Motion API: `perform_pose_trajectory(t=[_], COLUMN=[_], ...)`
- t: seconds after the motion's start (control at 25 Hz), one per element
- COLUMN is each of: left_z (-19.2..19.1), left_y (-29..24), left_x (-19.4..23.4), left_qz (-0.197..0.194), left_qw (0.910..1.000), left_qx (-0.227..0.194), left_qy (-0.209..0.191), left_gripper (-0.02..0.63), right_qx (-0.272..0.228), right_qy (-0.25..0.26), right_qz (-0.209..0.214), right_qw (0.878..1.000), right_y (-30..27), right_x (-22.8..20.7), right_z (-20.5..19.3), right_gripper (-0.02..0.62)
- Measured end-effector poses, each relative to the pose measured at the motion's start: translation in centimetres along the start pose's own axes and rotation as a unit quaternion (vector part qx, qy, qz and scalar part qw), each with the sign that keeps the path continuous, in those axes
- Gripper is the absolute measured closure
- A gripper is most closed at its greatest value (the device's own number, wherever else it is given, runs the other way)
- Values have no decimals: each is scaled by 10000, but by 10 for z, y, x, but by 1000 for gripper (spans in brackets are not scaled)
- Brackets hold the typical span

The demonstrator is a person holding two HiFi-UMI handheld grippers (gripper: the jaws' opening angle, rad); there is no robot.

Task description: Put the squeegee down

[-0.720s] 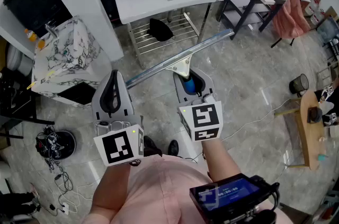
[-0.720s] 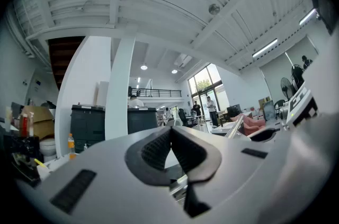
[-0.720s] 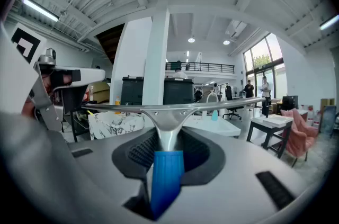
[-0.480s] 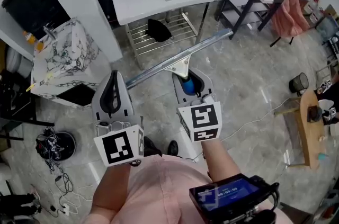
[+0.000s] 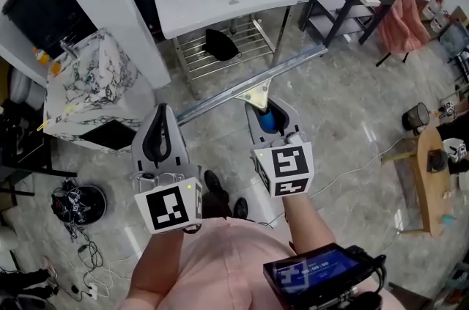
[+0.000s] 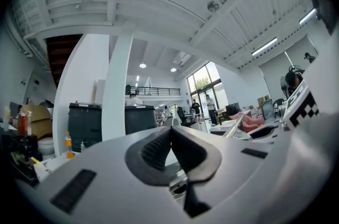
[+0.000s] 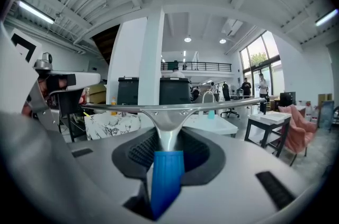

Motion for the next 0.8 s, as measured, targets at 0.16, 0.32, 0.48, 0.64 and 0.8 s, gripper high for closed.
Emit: perform_pose_trajectory(t=[0.16,0.32,0.48,0.64,0.8], left_z=[-10,-26,-48,-66,-67], left_y=[-14,-43,-85,-136,-182], left_x=[10,27,50,78,106], left_qz=[35,44,13,-14,-45], left_qw=[10000,9997,9993,9993,9994], left_qx=[41,136,259,295,249], left_qy=[61,194,258,219,217], left_gripper=[597,597,597,597,597], right_qx=[77,213,360,397,373], right_qy=[4,20,14,26,29], right_qz=[-50,-48,9,74,106], right_qw=[10000,9998,9994,9992,9992], right_y=[-18,-52,-102,-162,-212], right_x=[-4,-5,-2,1,3], right_z=[-4,-8,-11,-7,10], right_gripper=[486,486,486,486,486])
Point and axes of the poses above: the fingertips, and each gripper's own axes: y backward along the fingers, x to its left, z out of its top, the point moved 5 cm from there along y, backward along the fingers, and after that the axes turned 5 degrees about -z, right-handed, at the moved point
